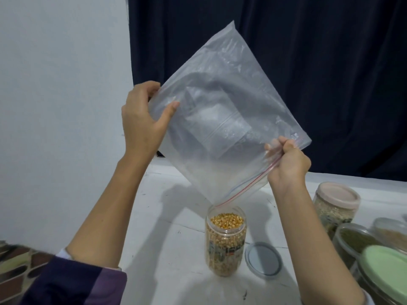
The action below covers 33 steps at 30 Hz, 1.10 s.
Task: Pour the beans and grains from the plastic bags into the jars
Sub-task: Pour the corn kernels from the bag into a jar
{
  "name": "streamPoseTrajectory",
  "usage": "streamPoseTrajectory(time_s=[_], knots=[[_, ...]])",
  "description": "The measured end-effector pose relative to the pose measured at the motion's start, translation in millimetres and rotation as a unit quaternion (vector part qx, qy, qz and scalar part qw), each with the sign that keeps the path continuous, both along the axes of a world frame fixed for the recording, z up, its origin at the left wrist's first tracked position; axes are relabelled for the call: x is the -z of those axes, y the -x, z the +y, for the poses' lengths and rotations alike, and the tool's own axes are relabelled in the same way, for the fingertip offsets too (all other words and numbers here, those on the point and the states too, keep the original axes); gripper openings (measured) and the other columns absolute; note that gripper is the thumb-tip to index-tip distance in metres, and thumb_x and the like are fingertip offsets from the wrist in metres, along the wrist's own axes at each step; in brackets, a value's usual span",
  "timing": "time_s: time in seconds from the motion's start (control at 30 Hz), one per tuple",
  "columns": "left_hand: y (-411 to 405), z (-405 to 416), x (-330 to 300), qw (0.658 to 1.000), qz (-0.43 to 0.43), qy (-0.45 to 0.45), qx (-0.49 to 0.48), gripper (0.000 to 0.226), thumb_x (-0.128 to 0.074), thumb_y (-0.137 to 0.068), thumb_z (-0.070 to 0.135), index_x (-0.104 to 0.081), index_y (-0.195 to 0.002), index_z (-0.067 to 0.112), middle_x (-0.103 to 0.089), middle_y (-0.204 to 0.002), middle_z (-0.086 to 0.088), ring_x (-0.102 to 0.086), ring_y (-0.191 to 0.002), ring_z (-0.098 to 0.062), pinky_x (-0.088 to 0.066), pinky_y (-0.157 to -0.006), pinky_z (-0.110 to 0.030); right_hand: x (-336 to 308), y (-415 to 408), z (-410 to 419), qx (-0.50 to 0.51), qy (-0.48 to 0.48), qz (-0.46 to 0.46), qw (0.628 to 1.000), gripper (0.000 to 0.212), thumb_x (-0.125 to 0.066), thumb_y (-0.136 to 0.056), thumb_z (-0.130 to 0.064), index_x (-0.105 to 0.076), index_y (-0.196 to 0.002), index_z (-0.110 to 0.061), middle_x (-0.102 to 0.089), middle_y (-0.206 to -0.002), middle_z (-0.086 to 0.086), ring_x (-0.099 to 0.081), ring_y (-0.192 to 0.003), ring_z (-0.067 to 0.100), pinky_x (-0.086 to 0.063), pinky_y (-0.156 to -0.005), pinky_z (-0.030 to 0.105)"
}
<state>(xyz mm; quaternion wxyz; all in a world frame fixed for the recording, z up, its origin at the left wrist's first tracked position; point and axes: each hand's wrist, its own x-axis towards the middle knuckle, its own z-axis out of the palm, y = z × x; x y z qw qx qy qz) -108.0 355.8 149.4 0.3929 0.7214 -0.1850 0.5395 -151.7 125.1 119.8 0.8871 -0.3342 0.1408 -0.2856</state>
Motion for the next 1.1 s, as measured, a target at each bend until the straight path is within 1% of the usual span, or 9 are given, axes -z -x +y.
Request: streamPoseTrajectory(time_s=[0.23, 0.4, 0.53, 0.63, 0.7, 0.77, 0.83, 0.9, 1.1], knots=[[-3, -4, 29, 0.994, -0.035, -0.082, -0.059, 0.041, -0.062, -0.085, 0.018, -0.056, -0.124, 0.010, -0.041, -0.140, -0.012, -0.034, -0.130, -0.020, -0.023, -0.109, -0.020, 0, -1, -18, 0.018, -0.083, 0.021, 0.996, 0.025, -0.043, -0.100, -0.003, -0.056, -0.079, -0.006, -0.059, -0.074, 0.005, -0.056, -0.041, 0.010, -0.056, -0.055, 0.025], [-13, -15, 76, 0.982, 0.080, -0.167, 0.033, 0.061, -0.062, -0.071, -0.013, -0.055, -0.127, 0.010, -0.044, -0.139, -0.011, -0.038, -0.130, -0.025, -0.031, -0.111, -0.033, 8, -5, -33, 0.003, -0.114, 0.086, 0.990, 0.026, -0.039, -0.096, 0.004, -0.051, -0.077, -0.009, -0.055, -0.089, 0.005, -0.053, -0.061, 0.011, -0.051, -0.065, 0.028], [-15, -35, 106, 0.957, 0.152, -0.239, 0.063, 0.093, -0.081, -0.065, 0.001, -0.036, -0.144, 0.022, -0.022, -0.154, -0.007, -0.024, -0.139, -0.026, -0.027, -0.113, -0.038, 22, 4, -40, 0.007, -0.125, 0.115, 0.986, 0.029, -0.038, -0.097, -0.001, -0.060, -0.117, -0.001, -0.061, -0.116, 0.012, -0.062, -0.101, 0.026, -0.046, -0.089, 0.027], [-13, -49, 112, 0.965, 0.131, -0.205, 0.095, 0.072, -0.071, -0.078, 0.033, -0.035, -0.141, 0.029, -0.021, -0.154, -0.006, -0.023, -0.139, -0.025, -0.027, -0.110, -0.040, 32, 9, -40, -0.023, -0.121, 0.148, 0.981, 0.031, -0.046, -0.093, 0.003, -0.059, -0.120, 0.005, -0.060, -0.121, 0.026, -0.055, -0.114, 0.042, -0.046, -0.095, 0.048], [-13, -56, 112, 0.971, 0.109, -0.187, 0.102, 0.047, -0.053, -0.087, 0.040, -0.049, -0.132, 0.028, -0.029, -0.150, -0.007, -0.028, -0.135, -0.024, -0.029, -0.106, -0.038, 34, 14, -40, -0.015, -0.142, 0.148, 0.979, 0.025, -0.044, -0.094, 0.003, -0.059, -0.113, 0.009, -0.060, -0.119, 0.027, -0.055, -0.116, 0.040, -0.045, -0.096, 0.045], [-14, -63, 114, 0.975, 0.086, -0.171, 0.112, 0.035, -0.048, -0.091, 0.035, -0.064, -0.119, 0.022, -0.040, -0.144, -0.010, -0.034, -0.130, -0.025, -0.032, -0.103, -0.039, 31, 19, -47, 0.009, -0.181, 0.069, 0.981, 0.021, -0.038, -0.099, 0.000, -0.056, -0.090, 0.006, -0.058, -0.102, 0.018, -0.057, -0.111, 0.026, -0.045, -0.093, 0.029], [-16, -71, 116, 0.981, 0.067, -0.141, 0.117, 0.026, -0.050, -0.091, 0.023, -0.071, -0.106, 0.016, -0.050, -0.135, -0.011, -0.041, -0.124, -0.023, -0.036, -0.099, -0.040, 25, 24, -52, 0.013, -0.251, 0.013, 0.968, 0.027, -0.036, -0.100, -0.002, -0.053, -0.079, -0.002, -0.057, -0.085, 0.007, -0.060, -0.091, 0.018, -0.051, -0.068, 0.016], [-15, -80, 116, 0.985, 0.060, -0.096, 0.130, 0.022, -0.052, -0.089, 0.007, -0.072, -0.099, 0.009, -0.058, -0.125, -0.010, -0.047, -0.117, -0.021, -0.042, -0.096, -0.042, 26, 32, -60, 0.001, -0.223, -0.002, 0.975, 0.024, -0.041, -0.099, -0.001, -0.055, -0.080, -0.004, -0.058, -0.077, 0.006, -0.063, -0.068, 0.018, -0.055, -0.049, 0.023], [16, -135, 92, 0.959, 0.103, 0.038, 0.260, 0.017, -0.058, -0.087, -0.001, -0.067, -0.094, 0.012, -0.066, -0.093, 0.001, -0.058, -0.084, 0.000, -0.048, -0.073, -0.018, 17, 70, -104, 0.055, -0.032, -0.034, 0.997, 0.011, -0.058, -0.089, -0.005, -0.065, -0.096, -0.009, -0.069, -0.085, 0.002, -0.068, -0.075, 0.016, -0.057, -0.065, 0.028]])
